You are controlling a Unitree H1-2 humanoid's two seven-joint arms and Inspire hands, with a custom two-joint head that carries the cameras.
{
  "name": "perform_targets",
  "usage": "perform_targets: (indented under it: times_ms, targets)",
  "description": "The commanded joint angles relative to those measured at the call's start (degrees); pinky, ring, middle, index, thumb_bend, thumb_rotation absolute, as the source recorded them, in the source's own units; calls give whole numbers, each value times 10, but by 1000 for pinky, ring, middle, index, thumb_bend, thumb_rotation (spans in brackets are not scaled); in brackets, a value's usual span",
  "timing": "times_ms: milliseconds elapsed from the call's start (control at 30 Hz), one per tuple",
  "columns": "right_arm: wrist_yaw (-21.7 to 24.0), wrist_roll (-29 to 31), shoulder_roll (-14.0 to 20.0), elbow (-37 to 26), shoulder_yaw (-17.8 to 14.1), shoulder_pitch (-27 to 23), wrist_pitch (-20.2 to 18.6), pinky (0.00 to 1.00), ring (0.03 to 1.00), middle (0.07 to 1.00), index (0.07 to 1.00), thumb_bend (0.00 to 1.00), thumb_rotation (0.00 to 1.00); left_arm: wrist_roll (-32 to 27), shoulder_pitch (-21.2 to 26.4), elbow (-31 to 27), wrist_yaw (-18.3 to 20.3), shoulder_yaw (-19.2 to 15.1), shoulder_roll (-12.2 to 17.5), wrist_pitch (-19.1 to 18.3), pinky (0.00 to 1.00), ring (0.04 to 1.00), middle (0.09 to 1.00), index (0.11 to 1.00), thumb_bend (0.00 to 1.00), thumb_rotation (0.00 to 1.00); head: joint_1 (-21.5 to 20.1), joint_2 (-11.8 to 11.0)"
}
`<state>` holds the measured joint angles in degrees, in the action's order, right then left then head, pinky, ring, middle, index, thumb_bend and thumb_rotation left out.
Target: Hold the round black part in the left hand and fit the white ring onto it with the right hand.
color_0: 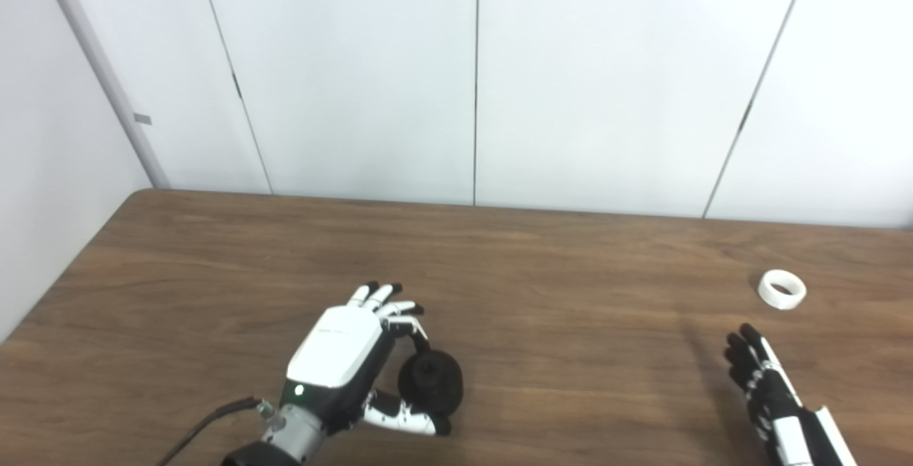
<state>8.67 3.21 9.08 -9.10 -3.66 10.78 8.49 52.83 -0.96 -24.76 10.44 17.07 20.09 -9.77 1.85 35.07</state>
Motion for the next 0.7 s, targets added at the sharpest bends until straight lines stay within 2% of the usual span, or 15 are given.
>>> perform_targets:
  times_ms: [0,200,500,667]
  targets:
    - [-9,1,-31,27,20,40,-11,981,955,957,975,588,985,12,1,-9,-10,3,-5,22,1000,956,827,489,519,57,-1,2]
    - [-15,-2,-35,4,25,44,-31,989,959,961,981,588,996,25,-5,14,-15,8,-16,48,1000,950,824,488,518,57,-7,14]
    - [-28,-3,-37,-22,40,44,-49,1000,962,962,980,595,990,18,-13,22,5,4,-24,53,1000,957,832,489,518,58,-25,31]
    - [-40,-10,-39,-36,48,43,-62,995,961,959,978,602,990,14,-17,33,-1,5,-25,63,1000,948,827,489,519,57,-30,36]
